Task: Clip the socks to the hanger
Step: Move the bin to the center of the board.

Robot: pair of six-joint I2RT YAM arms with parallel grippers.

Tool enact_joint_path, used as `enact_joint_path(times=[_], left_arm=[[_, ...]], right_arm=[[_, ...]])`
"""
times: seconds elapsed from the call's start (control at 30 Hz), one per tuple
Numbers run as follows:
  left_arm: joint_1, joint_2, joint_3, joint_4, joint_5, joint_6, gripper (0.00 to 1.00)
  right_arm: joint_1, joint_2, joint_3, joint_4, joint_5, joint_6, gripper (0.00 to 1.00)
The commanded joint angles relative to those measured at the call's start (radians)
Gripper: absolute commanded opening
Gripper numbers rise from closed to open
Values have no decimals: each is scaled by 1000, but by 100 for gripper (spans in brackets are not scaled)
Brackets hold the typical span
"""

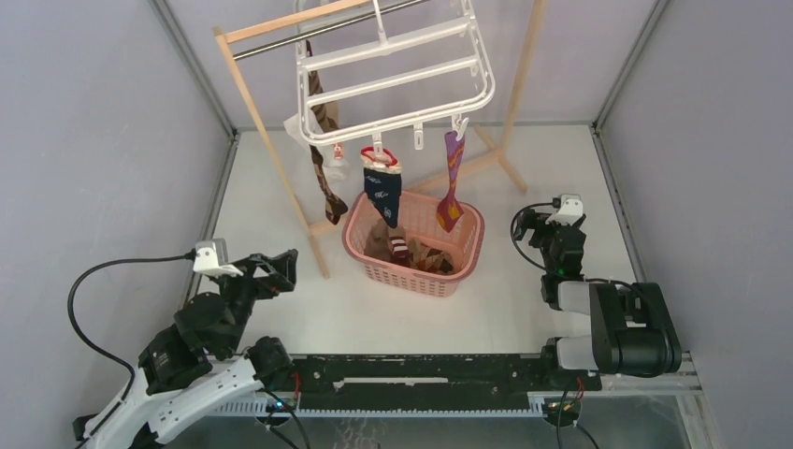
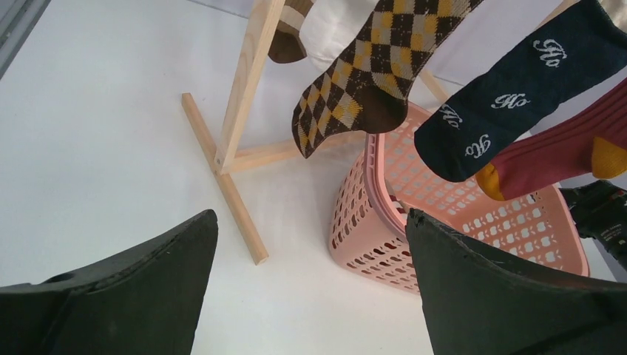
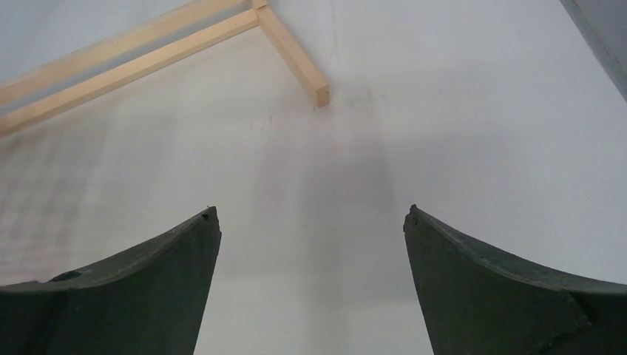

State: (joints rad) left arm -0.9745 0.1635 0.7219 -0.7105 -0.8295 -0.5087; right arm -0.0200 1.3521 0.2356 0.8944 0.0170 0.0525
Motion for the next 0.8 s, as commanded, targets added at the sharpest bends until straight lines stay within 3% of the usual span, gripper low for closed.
enact_joint_path(times=[0.0, 0.27, 0.4, 0.47, 0.53, 0.63, 0.77], left_arm=[[5, -25, 1, 8, -23, -11, 100], [4, 20, 12, -32, -73, -88, 100], [5, 79, -6, -35, -64, -161, 100], [5, 123, -20, -17, -91, -208, 100], [5, 168, -46, 26, -132, -231, 100], [5, 224, -68, 101, -160, -236, 100], [5, 258, -99, 202, -153, -202, 100]], right_arm=[[-6, 1, 28, 42, -6, 3, 100], [4, -12, 35, 26, 37, 4, 100], [90, -189, 191, -394, 285, 30, 100], [106, -269, 258, -568, 407, 144, 100], [95, -325, 327, -752, 393, 310, 100], [102, -369, 372, -941, 169, 424, 100], [259, -461, 402, -1086, 247, 409, 99]])
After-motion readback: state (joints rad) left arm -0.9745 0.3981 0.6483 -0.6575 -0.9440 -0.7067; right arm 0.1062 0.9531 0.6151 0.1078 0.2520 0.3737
